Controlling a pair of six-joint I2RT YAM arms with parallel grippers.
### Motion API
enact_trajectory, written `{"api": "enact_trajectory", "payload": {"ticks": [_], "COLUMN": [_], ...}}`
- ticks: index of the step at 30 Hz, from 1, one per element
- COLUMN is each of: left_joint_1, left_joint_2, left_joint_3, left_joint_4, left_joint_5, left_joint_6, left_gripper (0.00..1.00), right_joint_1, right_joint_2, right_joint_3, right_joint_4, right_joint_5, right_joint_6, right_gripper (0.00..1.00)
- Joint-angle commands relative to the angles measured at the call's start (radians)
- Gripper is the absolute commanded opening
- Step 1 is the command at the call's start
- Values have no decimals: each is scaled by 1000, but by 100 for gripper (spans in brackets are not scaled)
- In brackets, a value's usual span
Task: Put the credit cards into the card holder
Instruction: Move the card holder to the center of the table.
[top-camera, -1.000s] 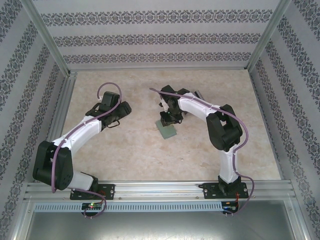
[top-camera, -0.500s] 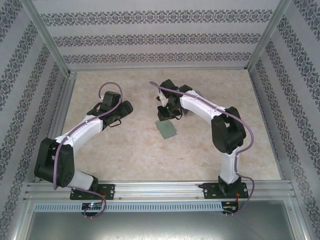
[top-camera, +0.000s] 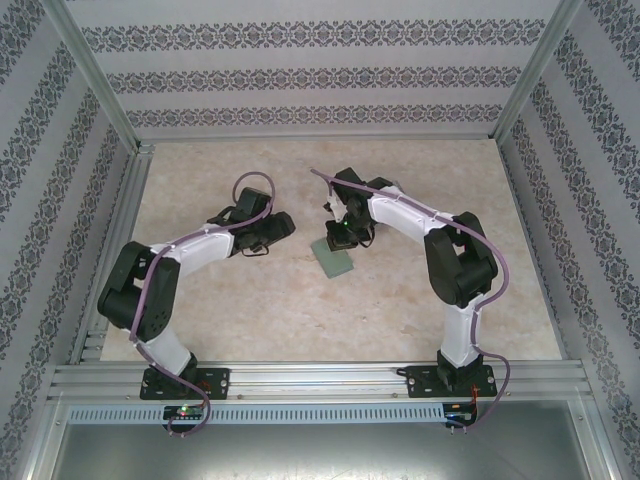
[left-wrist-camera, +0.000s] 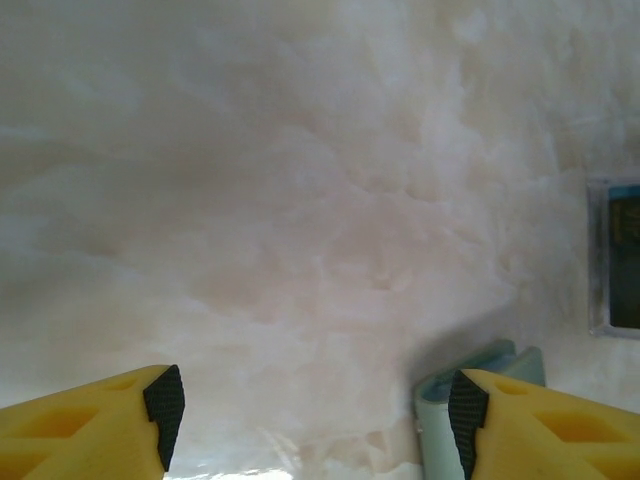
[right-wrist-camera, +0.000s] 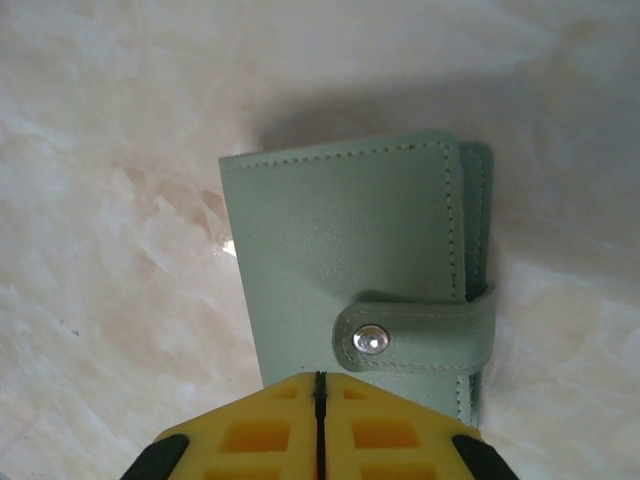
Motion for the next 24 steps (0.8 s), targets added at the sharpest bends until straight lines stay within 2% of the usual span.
{"api": "enact_trajectory", "payload": {"ticks": [1,7,15,24], "left_joint_1": [-30,-68,-72,-68], "left_joint_2": [39,83,86,67], "left_joint_3": [47,86,78,77], "left_joint_4": [49,47,44,6], "left_joint_5": [30,38,29,-11], "left_joint_6": [-25,-30,-34,-17], "left_gripper": [72,72,72,72], "right_joint_1": [7,14,45,22], "right_joint_2": [19,79,152,184], "right_joint_3": [-13,3,33,52], "right_joint_4": [10,19,20,34], "right_joint_5": [-14,14,68,161], "right_joint_6": [2,-7,-9,-22], "right_gripper": [10,11,12,12]}}
